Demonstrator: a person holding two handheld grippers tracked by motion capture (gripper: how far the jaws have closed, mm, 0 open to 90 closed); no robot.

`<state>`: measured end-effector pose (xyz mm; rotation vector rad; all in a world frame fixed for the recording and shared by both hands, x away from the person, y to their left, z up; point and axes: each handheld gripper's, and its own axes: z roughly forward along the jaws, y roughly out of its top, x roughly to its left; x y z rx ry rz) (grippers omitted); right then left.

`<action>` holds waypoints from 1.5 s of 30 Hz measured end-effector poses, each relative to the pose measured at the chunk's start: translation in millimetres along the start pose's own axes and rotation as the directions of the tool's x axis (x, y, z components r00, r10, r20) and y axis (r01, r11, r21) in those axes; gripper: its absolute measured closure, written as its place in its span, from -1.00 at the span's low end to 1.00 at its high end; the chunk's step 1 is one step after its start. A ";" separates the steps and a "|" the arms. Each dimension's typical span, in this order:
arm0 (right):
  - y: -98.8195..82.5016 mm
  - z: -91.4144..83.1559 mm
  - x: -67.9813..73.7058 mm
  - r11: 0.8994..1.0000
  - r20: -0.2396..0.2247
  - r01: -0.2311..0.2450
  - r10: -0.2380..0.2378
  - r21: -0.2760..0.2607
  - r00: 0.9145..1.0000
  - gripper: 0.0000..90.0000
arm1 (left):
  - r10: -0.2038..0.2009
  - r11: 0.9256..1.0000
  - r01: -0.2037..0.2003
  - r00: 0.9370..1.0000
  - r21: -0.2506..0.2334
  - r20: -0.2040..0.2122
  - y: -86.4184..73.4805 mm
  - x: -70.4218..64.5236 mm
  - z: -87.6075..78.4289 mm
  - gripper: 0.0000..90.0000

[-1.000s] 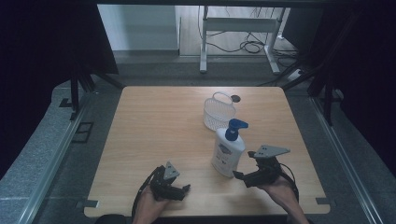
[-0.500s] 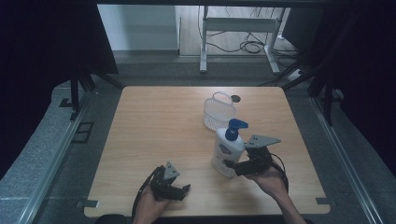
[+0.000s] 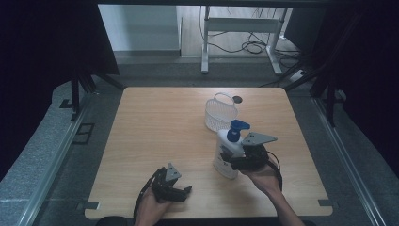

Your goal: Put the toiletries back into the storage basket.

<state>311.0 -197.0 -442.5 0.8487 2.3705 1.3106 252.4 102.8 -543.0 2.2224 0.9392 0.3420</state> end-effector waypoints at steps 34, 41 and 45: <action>43.3 -8.8 -26.5 0.998 -0.086 0.063 -0.062 0.011 0.994 -0.18 | -0.004 1.000 0.004 1.000 -0.002 -0.004 0.1 -0.5 0.3 -0.74; 58.1 -8.3 -34.9 0.997 -0.115 0.079 -0.079 -0.006 0.990 -0.18 | -0.004 1.000 0.004 1.000 -0.001 -0.004 0.1 -0.5 0.3 -0.74; 65.7 -7.8 -37.4 0.996 -0.125 0.089 -0.090 -0.009 0.988 -0.18 | -0.004 1.000 0.004 1.000 -0.002 -0.004 0.1 -0.5 0.3 -0.74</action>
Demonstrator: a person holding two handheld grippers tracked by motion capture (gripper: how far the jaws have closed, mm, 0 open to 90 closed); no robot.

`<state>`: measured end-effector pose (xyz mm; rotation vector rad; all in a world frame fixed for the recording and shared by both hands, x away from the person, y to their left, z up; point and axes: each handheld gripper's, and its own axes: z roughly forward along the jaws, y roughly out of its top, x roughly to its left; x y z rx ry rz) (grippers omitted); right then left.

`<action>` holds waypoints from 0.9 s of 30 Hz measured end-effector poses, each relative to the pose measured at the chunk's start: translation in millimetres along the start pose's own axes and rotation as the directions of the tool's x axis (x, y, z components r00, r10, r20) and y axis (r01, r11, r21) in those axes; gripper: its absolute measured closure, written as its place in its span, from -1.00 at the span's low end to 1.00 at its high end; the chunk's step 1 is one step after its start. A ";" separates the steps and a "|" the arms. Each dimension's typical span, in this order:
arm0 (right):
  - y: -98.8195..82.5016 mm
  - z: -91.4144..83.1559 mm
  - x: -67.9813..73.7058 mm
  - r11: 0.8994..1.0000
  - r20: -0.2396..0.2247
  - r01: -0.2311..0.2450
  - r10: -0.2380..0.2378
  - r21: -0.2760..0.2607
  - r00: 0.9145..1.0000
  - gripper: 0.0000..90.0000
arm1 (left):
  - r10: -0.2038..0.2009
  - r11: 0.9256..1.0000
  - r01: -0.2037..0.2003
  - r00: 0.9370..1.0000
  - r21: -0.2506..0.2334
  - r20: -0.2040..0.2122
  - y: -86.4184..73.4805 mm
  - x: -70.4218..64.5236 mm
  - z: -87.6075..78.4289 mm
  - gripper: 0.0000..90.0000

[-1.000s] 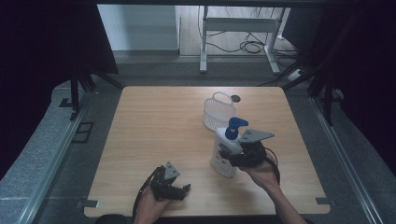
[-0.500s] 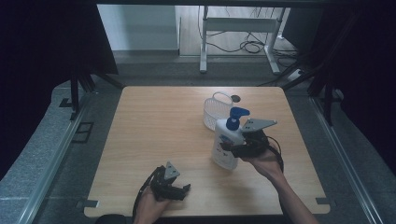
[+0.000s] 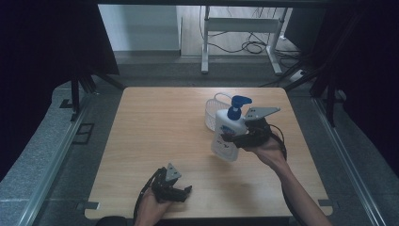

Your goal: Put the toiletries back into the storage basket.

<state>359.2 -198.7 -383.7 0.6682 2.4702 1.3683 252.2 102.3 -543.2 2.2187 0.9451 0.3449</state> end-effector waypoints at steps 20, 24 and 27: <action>32.4 -0.1 -22.1 0.999 -0.031 0.026 -0.027 -0.022 0.999 -0.18 | 0.000 1.000 0.000 1.000 0.000 0.000 0.0 0.0 0.0 -0.74; 41.8 1.0 -28.4 0.999 -0.029 0.036 -0.036 -0.017 0.999 -0.18 | -0.001 1.000 0.001 1.000 -0.002 0.000 0.0 -0.1 0.1 -0.74; 45.4 1.9 -30.0 0.999 -0.031 0.042 -0.042 -0.017 0.999 -0.18 | -0.001 1.000 0.001 1.000 -0.001 -0.001 0.0 -0.1 0.1 -0.74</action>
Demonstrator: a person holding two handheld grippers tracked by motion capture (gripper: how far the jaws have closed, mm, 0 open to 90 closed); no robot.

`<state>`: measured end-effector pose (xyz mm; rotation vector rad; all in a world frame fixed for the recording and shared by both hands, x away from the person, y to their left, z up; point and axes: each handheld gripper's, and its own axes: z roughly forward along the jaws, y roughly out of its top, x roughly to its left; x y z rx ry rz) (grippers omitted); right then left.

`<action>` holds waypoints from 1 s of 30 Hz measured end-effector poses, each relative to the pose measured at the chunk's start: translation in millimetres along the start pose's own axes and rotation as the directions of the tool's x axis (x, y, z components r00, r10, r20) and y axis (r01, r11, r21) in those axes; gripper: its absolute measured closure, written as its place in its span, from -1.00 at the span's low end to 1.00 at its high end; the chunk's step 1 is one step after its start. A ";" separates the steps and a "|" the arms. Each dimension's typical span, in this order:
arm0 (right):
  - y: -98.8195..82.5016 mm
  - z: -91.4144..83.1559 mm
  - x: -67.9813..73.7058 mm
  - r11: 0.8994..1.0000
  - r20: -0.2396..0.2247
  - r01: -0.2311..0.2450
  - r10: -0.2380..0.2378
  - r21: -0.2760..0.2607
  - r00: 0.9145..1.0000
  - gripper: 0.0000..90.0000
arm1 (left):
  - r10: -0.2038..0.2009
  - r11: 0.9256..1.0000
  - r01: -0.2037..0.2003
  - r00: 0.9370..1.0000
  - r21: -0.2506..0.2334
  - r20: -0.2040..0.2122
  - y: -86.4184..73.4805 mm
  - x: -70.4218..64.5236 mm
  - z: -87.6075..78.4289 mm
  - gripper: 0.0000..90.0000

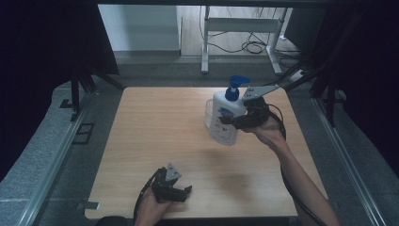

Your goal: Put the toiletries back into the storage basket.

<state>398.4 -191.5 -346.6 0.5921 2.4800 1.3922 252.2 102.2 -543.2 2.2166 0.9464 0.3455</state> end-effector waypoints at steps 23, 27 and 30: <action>31.4 5.5 -30.2 1.000 0.036 0.017 -0.016 -0.014 0.999 -0.18 | -0.003 1.000 0.003 1.000 -0.002 0.002 0.0 -0.2 0.1 -0.74; 35.3 6.5 -36.8 1.000 0.052 0.009 -0.008 -0.017 0.999 -0.18 | -0.002 1.000 0.002 1.000 -0.001 0.001 0.1 -0.2 0.1 -0.74; 37.6 7.7 -43.1 1.000 0.062 0.004 -0.003 -0.022 0.998 -0.18 | -0.002 1.000 0.002 1.000 -0.001 0.002 0.1 -0.2 0.0 -0.74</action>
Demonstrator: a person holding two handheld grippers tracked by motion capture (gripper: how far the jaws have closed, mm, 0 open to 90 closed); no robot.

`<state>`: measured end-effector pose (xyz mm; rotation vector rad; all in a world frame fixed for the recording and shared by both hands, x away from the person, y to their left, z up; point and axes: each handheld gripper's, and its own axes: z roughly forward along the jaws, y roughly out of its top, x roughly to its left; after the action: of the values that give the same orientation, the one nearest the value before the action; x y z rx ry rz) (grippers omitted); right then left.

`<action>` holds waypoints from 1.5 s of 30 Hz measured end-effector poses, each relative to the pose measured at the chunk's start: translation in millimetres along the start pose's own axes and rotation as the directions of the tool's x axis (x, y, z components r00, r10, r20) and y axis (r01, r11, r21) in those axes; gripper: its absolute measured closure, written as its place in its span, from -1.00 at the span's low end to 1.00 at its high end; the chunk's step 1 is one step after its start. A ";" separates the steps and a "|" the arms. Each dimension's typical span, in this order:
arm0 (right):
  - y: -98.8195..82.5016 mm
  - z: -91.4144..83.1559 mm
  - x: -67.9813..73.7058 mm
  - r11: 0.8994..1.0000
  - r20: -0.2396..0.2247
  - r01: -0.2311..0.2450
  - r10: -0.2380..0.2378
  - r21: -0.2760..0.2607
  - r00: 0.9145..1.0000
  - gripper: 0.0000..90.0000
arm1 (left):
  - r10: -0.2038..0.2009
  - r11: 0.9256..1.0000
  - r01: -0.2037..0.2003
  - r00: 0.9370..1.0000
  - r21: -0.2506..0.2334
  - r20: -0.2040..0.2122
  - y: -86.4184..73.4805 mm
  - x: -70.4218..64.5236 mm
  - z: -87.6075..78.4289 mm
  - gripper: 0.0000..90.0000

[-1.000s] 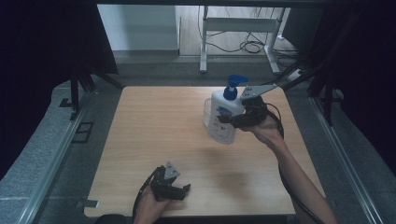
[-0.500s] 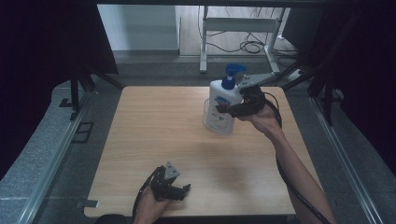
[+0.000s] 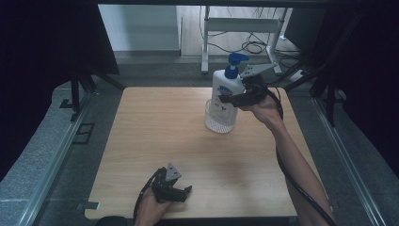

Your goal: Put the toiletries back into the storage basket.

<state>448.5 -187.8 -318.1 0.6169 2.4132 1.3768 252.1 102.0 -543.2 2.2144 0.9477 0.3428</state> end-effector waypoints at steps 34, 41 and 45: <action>-19.4 54.9 -46.4 0.998 0.062 -0.018 0.015 0.052 0.998 -0.17 | 0.000 1.000 0.000 1.000 -0.001 -0.002 -0.1 0.0 0.1 -0.74; -31.5 64.4 -49.9 0.996 0.067 -0.033 0.027 0.080 0.997 -0.17 | 0.000 1.000 0.000 1.000 0.001 -0.001 -0.1 0.0 -0.1 -0.74; -37.4 68.7 -50.6 0.995 0.069 -0.037 0.031 0.089 0.997 -0.17 | 0.001 1.000 -0.001 1.000 0.001 -0.001 -0.1 0.0 0.0 -0.74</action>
<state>515.2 -179.1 -382.6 0.7179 2.4318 1.2448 252.1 102.1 -543.2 2.2158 0.9476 0.3440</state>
